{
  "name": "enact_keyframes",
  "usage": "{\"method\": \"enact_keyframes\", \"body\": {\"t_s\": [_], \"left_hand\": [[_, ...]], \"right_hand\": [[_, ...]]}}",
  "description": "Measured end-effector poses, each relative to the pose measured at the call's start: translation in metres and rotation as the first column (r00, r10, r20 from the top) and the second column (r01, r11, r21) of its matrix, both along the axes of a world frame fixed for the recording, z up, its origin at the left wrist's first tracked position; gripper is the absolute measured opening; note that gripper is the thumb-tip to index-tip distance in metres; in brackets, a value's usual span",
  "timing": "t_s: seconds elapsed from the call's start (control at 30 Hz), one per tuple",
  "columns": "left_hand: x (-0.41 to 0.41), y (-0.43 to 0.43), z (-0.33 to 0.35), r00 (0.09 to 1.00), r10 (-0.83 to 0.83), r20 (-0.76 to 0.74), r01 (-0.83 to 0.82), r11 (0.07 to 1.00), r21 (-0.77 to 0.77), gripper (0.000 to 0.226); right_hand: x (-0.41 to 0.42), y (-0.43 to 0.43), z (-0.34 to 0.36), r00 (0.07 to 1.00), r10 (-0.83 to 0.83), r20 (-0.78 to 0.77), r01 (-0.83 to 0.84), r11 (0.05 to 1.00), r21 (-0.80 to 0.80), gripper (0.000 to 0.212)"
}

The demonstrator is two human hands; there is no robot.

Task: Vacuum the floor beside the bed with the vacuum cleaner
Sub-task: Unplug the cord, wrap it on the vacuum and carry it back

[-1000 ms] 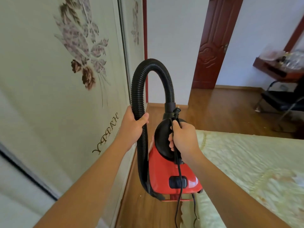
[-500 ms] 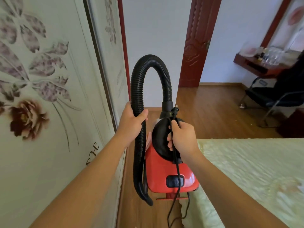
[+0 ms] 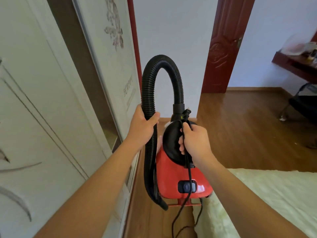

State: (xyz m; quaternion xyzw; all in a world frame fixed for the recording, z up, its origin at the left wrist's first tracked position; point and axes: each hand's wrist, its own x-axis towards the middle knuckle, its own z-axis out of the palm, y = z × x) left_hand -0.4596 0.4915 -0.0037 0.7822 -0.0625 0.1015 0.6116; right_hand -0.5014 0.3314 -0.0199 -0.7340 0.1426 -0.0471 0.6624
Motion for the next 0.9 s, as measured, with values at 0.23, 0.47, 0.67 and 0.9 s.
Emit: {"method": "enact_keyframes", "body": {"t_s": [0.23,0.47,0.67,0.9], "left_hand": [[0.1,-0.042,0.013,0.995,0.1,-0.001,-0.1,0.994,-0.045,0.015],[0.193,-0.066,0.015,0.997,0.079,0.013,-0.078,0.994,-0.072,0.014],[0.285,-0.067,-0.001,0.999,0.052,-0.012,-0.053,0.985,-0.163,0.012],[0.412,-0.048,-0.019,0.999,0.022,-0.027,-0.027,0.979,-0.204,0.01]], "right_hand": [[0.111,-0.045,0.023,0.996,0.086,0.02,-0.085,0.996,-0.042,0.031],[0.204,-0.07,0.026,0.997,0.076,0.025,-0.075,0.997,-0.034,0.031],[0.295,-0.071,0.016,0.998,0.058,0.011,-0.057,0.997,-0.049,0.031],[0.422,-0.051,0.001,1.0,0.011,-0.017,-0.012,0.999,-0.048,0.03]]}}
